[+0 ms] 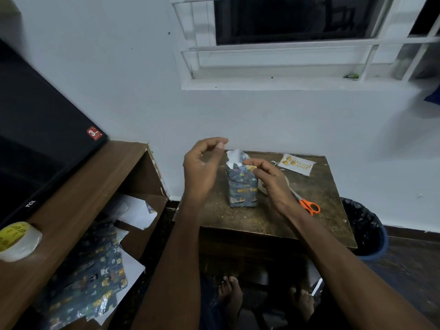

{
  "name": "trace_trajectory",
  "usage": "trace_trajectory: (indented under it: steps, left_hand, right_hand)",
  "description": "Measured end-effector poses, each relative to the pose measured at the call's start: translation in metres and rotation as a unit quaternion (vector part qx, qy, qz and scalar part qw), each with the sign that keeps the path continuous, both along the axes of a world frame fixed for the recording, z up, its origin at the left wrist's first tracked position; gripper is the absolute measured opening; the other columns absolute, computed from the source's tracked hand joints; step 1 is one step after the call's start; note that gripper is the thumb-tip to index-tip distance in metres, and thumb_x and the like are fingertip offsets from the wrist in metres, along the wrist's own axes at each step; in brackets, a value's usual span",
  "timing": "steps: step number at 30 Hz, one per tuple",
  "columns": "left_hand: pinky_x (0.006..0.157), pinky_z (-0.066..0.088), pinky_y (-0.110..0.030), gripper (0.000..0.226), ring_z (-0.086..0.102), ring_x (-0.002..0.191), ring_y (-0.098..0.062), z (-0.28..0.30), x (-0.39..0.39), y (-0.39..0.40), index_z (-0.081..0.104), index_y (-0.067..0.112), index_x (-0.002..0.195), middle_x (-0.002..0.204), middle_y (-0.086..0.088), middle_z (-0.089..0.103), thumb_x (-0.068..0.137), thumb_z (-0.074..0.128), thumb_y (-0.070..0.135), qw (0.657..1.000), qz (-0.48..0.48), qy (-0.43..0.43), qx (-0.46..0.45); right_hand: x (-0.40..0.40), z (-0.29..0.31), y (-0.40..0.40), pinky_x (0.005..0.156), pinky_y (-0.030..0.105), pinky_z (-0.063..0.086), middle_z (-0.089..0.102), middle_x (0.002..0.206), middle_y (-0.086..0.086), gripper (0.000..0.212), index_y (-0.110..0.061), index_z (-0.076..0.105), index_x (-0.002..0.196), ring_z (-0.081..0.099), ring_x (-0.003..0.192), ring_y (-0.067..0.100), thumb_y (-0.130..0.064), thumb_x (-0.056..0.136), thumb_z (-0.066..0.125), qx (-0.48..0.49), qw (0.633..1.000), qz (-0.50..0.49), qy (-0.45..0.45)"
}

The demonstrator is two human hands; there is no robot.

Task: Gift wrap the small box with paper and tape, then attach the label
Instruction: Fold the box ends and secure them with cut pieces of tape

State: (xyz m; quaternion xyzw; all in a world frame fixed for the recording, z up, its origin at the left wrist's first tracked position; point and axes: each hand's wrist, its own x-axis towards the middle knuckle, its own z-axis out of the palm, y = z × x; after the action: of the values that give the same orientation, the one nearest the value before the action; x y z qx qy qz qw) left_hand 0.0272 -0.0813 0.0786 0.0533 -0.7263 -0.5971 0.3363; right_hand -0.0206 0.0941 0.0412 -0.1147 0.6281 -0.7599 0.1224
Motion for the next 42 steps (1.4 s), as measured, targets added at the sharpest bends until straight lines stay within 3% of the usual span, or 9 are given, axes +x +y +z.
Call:
trace_trajectory:
  steps: [3, 6, 13, 18, 23, 30, 34, 39, 42]
  left_hand:
    - [0.081, 0.049, -0.016, 0.020, 0.064, 0.081, 0.001, -0.010, 0.004, -0.017, 0.076, 0.021, 0.097, 0.090, 0.009, 0.074, 0.100, 0.066, 0.005, 0.990, -0.025, -0.131, 0.055]
    - [0.082, 0.053, -0.017, 0.023, 0.066, 0.088, -0.008, -0.021, 0.004, -0.018, 0.075, 0.024, 0.096, 0.089, 0.005, 0.073, 0.097, 0.071, 0.001, 0.972, -0.084, -0.215, 0.053]
    - [0.089, 0.059, -0.024, 0.019, 0.074, 0.099, -0.008, -0.030, -0.006, -0.013, 0.083, 0.027, 0.097, 0.101, 0.007, 0.081, 0.094, 0.076, 0.010, 0.975, -0.098, -0.193, 0.044]
    - [0.096, 0.060, -0.034, 0.015, 0.076, 0.107, -0.018, -0.037, -0.012, -0.009, 0.084, 0.019, 0.107, 0.107, 0.002, 0.082, 0.093, 0.079, 0.018, 0.967, -0.122, -0.212, 0.075]
    - [0.080, 0.059, -0.023, 0.015, 0.075, 0.105, -0.022, -0.034, -0.013, -0.005, 0.083, 0.011, 0.104, 0.105, -0.004, 0.081, 0.090, 0.081, 0.011, 0.967, -0.121, -0.206, 0.087]
    - [0.097, 0.061, -0.049, 0.007, 0.076, 0.100, -0.025, -0.035, -0.016, -0.010, 0.085, 0.027, 0.090, 0.097, 0.000, 0.082, 0.087, 0.086, 0.020, 0.972, -0.102, -0.207, 0.040]
    - [0.096, 0.061, -0.052, 0.009, 0.077, 0.096, -0.016, -0.038, -0.016, -0.012, 0.083, 0.038, 0.087, 0.095, 0.009, 0.081, 0.093, 0.078, 0.034, 0.977, -0.086, -0.193, -0.013]
    - [0.106, 0.056, -0.042, 0.024, 0.072, 0.108, -0.005, -0.029, -0.008, -0.014, 0.080, 0.038, 0.099, 0.105, 0.016, 0.080, 0.103, 0.062, 0.052, 0.963, -0.138, -0.228, -0.036]
    - [0.103, 0.057, -0.038, 0.026, 0.068, 0.115, -0.004, -0.031, -0.003, -0.020, 0.075, 0.035, 0.113, 0.118, 0.012, 0.076, 0.089, 0.084, 0.041, 0.955, -0.192, -0.218, -0.057]
  right_hand:
    - [-0.003, -0.002, -0.001, 0.058, 0.010, 0.049, 0.072, 0.103, 0.003, 0.027, 0.002, 0.068, 0.123, 0.067, 0.072, -0.007, 0.002, 0.102, 0.052, 0.013, 1.000, -0.004, 0.005]
    - [-0.004, -0.003, -0.001, 0.065, 0.015, 0.052, 0.074, 0.106, 0.002, 0.025, -0.003, 0.071, 0.122, 0.070, 0.081, -0.003, -0.002, 0.102, 0.056, 0.019, 1.000, -0.002, 0.008]
    - [-0.007, -0.008, -0.001, 0.085, 0.043, 0.062, 0.075, 0.115, 0.014, 0.025, -0.016, 0.076, 0.115, 0.072, 0.099, 0.020, -0.005, 0.097, 0.062, 0.005, 1.000, 0.014, -0.010]
    - [-0.007, -0.007, -0.002, 0.087, 0.047, 0.062, 0.074, 0.115, 0.016, 0.024, -0.013, 0.075, 0.114, 0.072, 0.098, 0.021, -0.003, 0.097, 0.063, -0.011, 1.000, 0.017, -0.023]
    - [-0.007, -0.008, -0.002, 0.075, 0.035, 0.059, 0.077, 0.109, 0.013, 0.016, -0.005, 0.074, 0.110, 0.073, 0.091, 0.017, -0.004, 0.095, 0.068, -0.013, 0.999, 0.022, -0.024]
    - [-0.009, -0.011, 0.001, 0.072, 0.020, 0.054, 0.077, 0.092, 0.003, 0.018, -0.002, 0.076, 0.092, 0.070, 0.086, 0.008, -0.018, 0.097, 0.072, 0.020, 0.995, -0.022, 0.098]
    - [-0.010, -0.013, 0.006, 0.083, 0.024, 0.052, 0.073, 0.108, -0.004, 0.037, -0.009, 0.076, 0.095, 0.067, 0.100, 0.007, -0.045, 0.087, 0.078, 0.059, 0.988, 0.020, 0.138]
    - [-0.014, -0.022, 0.003, 0.096, 0.046, 0.056, 0.073, 0.111, 0.006, 0.025, -0.011, 0.075, 0.095, 0.069, 0.108, 0.026, -0.028, 0.082, 0.088, 0.075, 0.985, 0.011, 0.155]
    - [-0.015, -0.021, 0.002, 0.090, 0.045, 0.059, 0.075, 0.107, 0.007, 0.022, -0.009, 0.076, 0.096, 0.071, 0.104, 0.025, -0.027, 0.086, 0.085, 0.070, 0.986, 0.014, 0.148]
